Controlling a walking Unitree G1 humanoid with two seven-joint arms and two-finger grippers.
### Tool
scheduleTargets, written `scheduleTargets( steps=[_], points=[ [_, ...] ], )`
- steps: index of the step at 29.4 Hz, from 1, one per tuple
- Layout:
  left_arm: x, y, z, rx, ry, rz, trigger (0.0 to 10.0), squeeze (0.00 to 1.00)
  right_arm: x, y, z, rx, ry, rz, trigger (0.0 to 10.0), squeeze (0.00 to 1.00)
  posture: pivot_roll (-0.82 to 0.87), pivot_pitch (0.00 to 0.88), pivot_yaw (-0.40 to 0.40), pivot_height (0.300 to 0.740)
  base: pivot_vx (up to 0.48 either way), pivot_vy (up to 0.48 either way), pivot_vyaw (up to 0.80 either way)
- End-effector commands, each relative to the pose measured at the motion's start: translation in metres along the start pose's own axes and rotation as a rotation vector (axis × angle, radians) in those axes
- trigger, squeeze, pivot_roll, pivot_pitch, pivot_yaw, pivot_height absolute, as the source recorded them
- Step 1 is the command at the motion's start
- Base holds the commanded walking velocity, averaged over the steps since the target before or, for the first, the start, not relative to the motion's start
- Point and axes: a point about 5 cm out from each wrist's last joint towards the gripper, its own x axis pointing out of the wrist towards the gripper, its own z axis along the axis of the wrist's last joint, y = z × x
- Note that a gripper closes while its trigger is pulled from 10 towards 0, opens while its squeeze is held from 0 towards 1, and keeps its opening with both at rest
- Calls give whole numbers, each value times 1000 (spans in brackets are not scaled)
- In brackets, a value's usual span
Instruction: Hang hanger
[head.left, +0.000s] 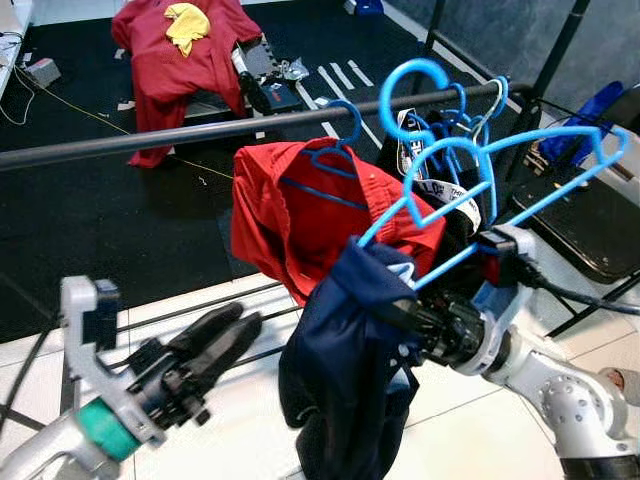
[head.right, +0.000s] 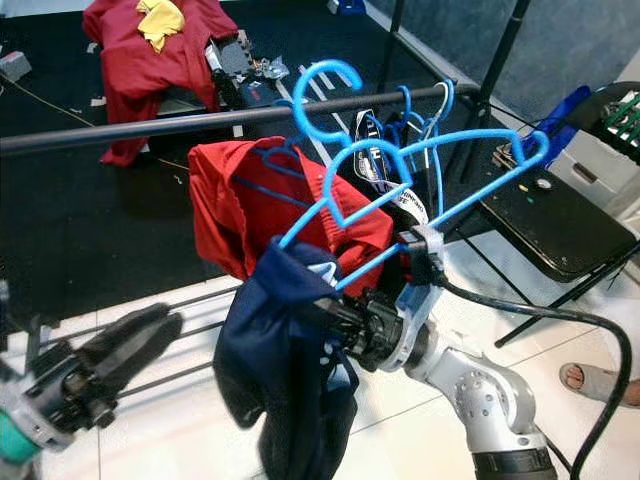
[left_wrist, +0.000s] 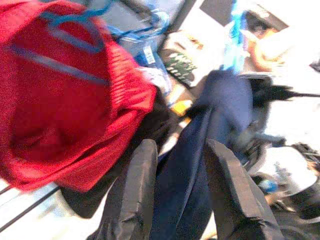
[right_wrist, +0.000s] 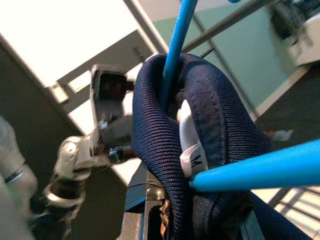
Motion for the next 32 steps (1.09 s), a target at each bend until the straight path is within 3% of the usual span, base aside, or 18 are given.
scheduleTargets(
  steps=[1, 2, 3, 14, 15, 16, 17, 21, 22, 23, 24, 26, 28, 30, 31, 32],
  points=[
    [4, -6, -1, -16, 10, -32, 10000, 0, 6, 7, 4, -14, 12, 79, 0, 0, -2, 133, 51, 740, 0, 0, 0],
    [4, -6, -1, -16, 10, -32, 10000, 0, 6, 7, 4, -14, 12, 79, 0, 0, -2, 133, 51, 740, 0, 0, 0],
    [10, -9, 1, -14, 6, -69, 10000, 1000, 7, 8, 3, -9, 30, 93, 0, 0, -2, 133, 47, 740, 0, 0, 0],
    [17, -16, 6, -3, 13, -209, 10000, 1000, 10, 6, 2, 6, 71, 124, 0, 0, -11, 135, 41, 740, 0, 0, 0],
    [17, -18, 6, 0, 23, -224, 10000, 490, 11, 6, 3, 8, 71, 128, 0, 0, -12, 135, 41, 740, 0, 0, 0],
    [17, -18, 6, 0, 23, -224, 10000, 490, 11, 6, 3, 8, 71, 128, 0, 0, -12, 135, 41, 740, 0, 0, 0],
    [19, -19, 3, 11, 49, -231, 10000, 0, 14, 5, 3, 7, 72, 134, 0, 0, -12, 135, 40, 740, 0, 0, 0],
    [21, -18, -3, 35, 96, -227, 10000, 0, 17, 4, 3, 2, 79, 144, 0, 0, -11, 135, 37, 740, 0, 0, 0],
    [23, -18, -8, 50, 126, -216, 9333, 0, 20, 3, 4, -2, 85, 155, 0, 0, -12, 136, 37, 740, 0, 0, 0],
    [27, -18, -10, 57, 137, -209, 5686, 0, 24, 3, 3, -4, 91, 166, 0, 0, -12, 136, 35, 740, 0, 0, 0],
    [32, -19, -11, 65, 135, -207, 3922, 0, 25, 3, 2, -3, 98, 174, 0, 0, -8, 137, 31, 740, 0, 0, 0],
    [32, -19, -11, 65, 135, -207, 3922, 0, 25, 3, 2, -3, 98, 174, 0, 0, -8, 137, 31, 740, 0, 0, 0],
    [42, -20, -9, 61, 102, -191, 2980, 0, 27, 3, -4, 7, 117, 183, 0, 0, -9, 139, 30, 740, 0, 0, 0],
    [45, -20, -8, 60, 92, -184, 2980, 0, 27, 4, -5, 12, 123, 186, 0, 0, -9, 139, 29, 740, 0, 0, 0],
    [47, -20, -8, 62, 87, -181, 2196, 0, 28, 5, -7, 15, 130, 190, 0, 0, -11, 140, 29, 740, 0, 0, 0],
    [47, -20, -8, 62, 87, -181, 2196, 0, 28, 5, -7, 15, 130, 190, 0, 0, -11, 140, 29, 740, 0, 0, 0]
  ],
)
